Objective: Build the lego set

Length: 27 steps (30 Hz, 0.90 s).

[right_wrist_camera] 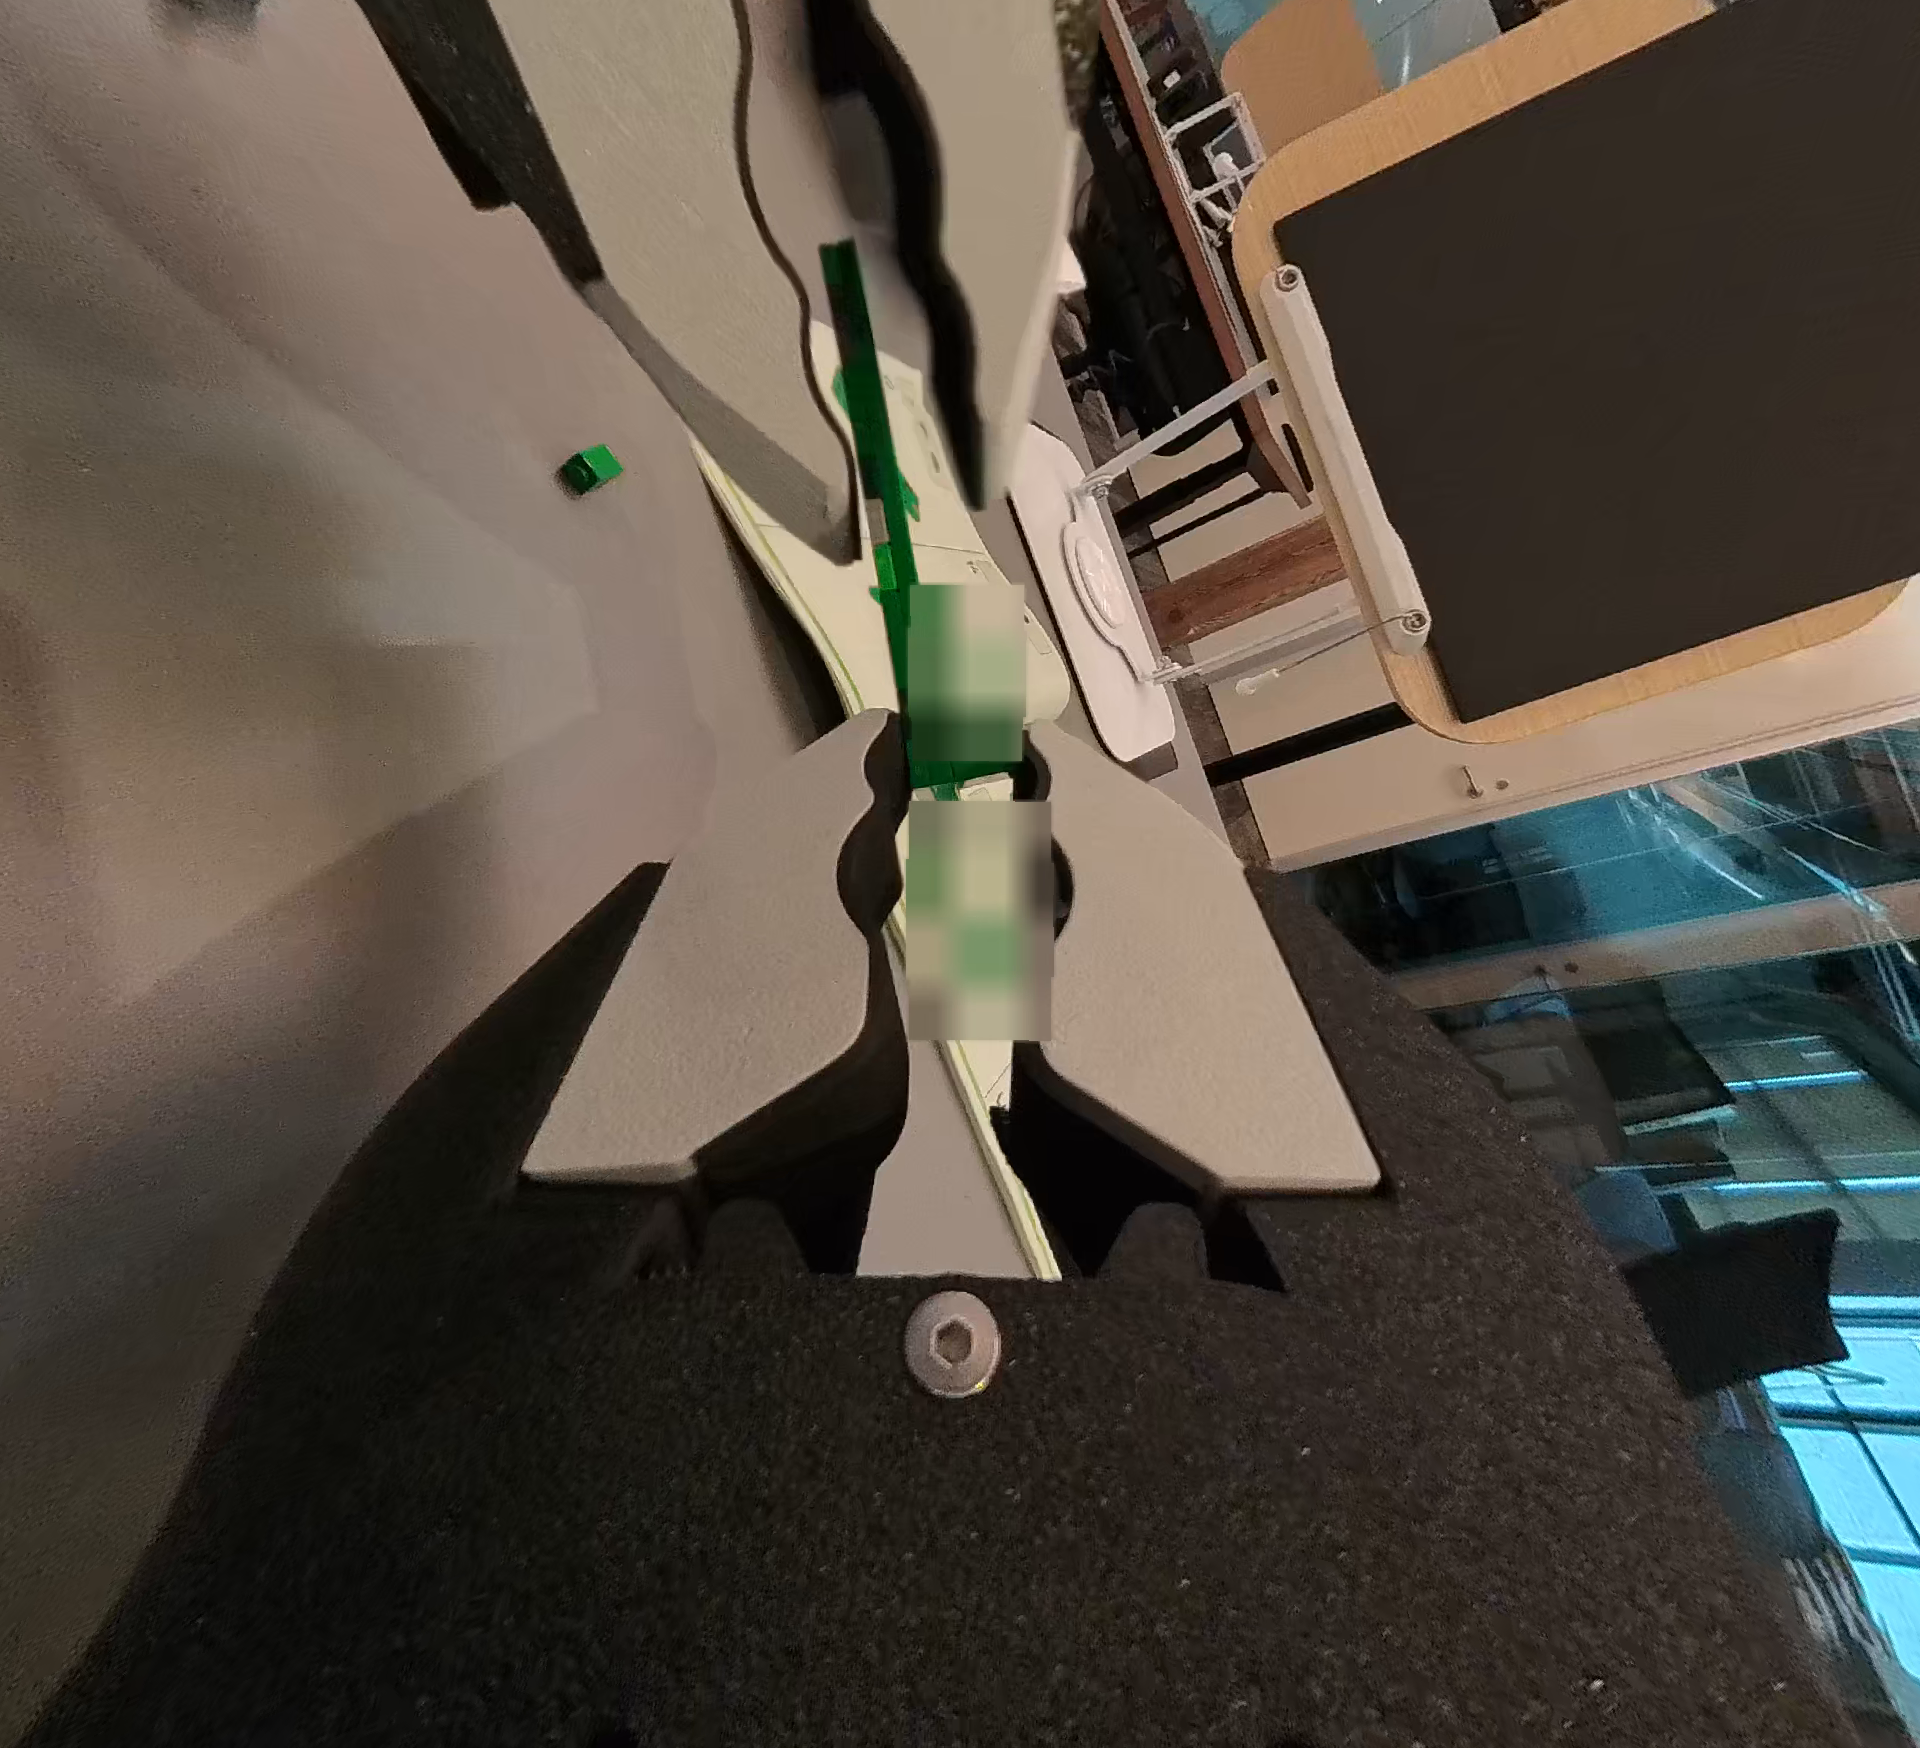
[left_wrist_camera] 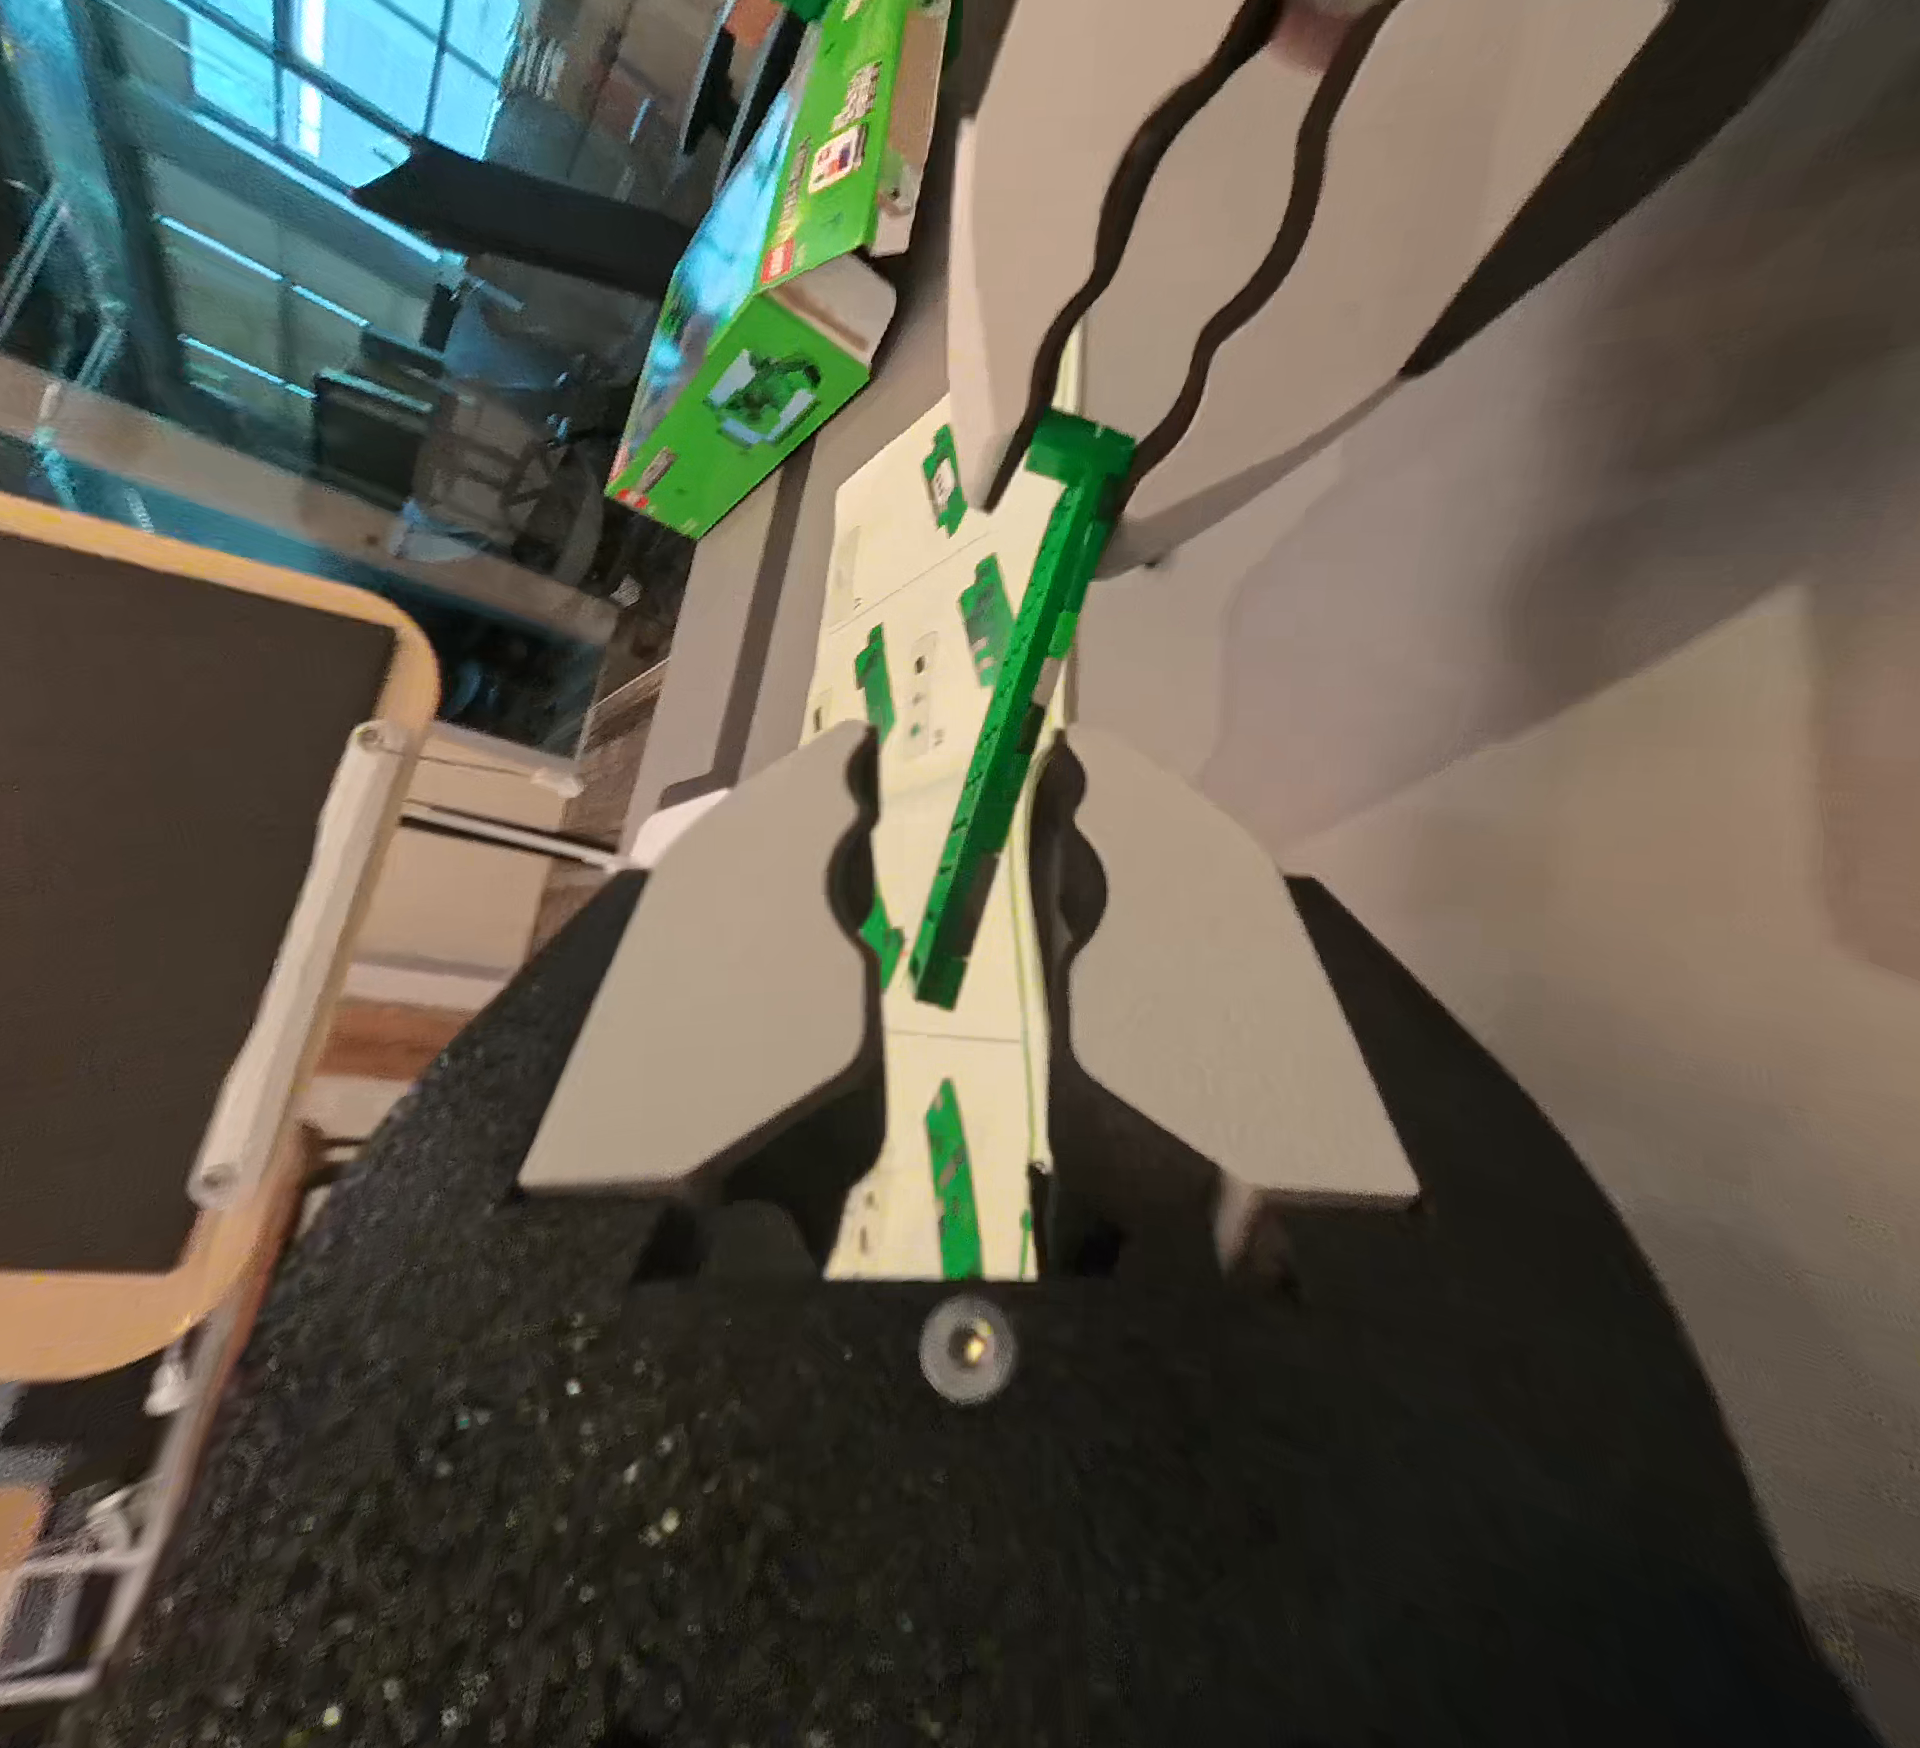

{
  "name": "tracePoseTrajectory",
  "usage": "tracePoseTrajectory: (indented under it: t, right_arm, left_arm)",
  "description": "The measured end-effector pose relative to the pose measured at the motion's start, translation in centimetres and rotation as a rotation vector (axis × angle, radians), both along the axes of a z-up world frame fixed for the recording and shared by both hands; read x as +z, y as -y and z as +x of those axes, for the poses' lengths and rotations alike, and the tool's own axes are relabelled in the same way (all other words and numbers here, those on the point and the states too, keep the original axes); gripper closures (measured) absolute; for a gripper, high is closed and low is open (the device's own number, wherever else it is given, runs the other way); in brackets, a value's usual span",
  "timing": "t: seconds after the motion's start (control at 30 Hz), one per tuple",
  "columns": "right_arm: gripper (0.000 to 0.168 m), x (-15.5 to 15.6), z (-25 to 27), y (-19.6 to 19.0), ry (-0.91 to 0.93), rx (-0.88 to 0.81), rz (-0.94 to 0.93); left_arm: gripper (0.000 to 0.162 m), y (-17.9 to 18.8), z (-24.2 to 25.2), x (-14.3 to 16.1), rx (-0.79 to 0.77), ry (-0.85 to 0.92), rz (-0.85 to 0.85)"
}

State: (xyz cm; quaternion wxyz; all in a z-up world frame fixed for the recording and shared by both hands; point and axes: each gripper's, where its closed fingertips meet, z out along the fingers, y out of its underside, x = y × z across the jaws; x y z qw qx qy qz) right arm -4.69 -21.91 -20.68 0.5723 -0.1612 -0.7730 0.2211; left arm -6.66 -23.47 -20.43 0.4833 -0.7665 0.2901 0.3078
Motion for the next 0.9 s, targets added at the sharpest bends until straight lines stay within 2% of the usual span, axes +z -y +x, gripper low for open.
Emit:
tracePoseTrajectory:
  t: [0.23,0.27,0.3,0.4,0.47,0.53,0.63,0.73,0.9]
  right_arm:
    - [0.150,-0.7,-0.1,0.0,0.043,-0.005,-0.022]
    - [0.150,-0.7,-0.1,-0.1,0.050,-0.006,-0.033]
    - [0.150,-0.8,-0.1,0.0,0.062,-0.002,-0.044]
    - [0.150,-1.0,-0.1,0.0,0.084,-0.003,-0.068]
    - [0.150,-1.4,-0.1,-0.2,0.100,-0.009,-0.067]
    - [0.150,-1.8,-0.3,-0.4,0.107,-0.020,-0.055]
    - [0.148,-1.9,-0.1,-0.8,0.108,-0.024,-0.046]
    - [0.136,-1.7,0.4,-3.1,0.155,-0.084,-0.215]
    - [0.149,-3.3,0.8,-8.1,0.314,-0.284,-0.513]
  left_arm:
    - [0.129,-0.4,-1.8,-1.4,0.069,-0.385,-0.095]
    - [0.131,-0.5,-2.1,-1.5,0.083,-0.438,-0.102]
    - [0.140,-0.5,-2.3,-1.6,0.093,-0.492,-0.103]
    - [0.141,-0.8,-2.5,-1.8,0.110,-0.605,-0.102]
    - [0.143,-0.9,-2.6,-2.2,0.123,-0.605,-0.106]
    - [0.155,-1.1,-2.7,-2.3,0.141,-0.573,-0.091]
    - [0.155,-1.4,-2.7,-2.6,0.133,-0.528,-0.072]
    - [0.155,-1.8,-3.2,-2.7,0.139,-0.507,-0.056]
    - [0.155,-2.6,-4.2,-3.2,0.126,-0.479,-0.039]
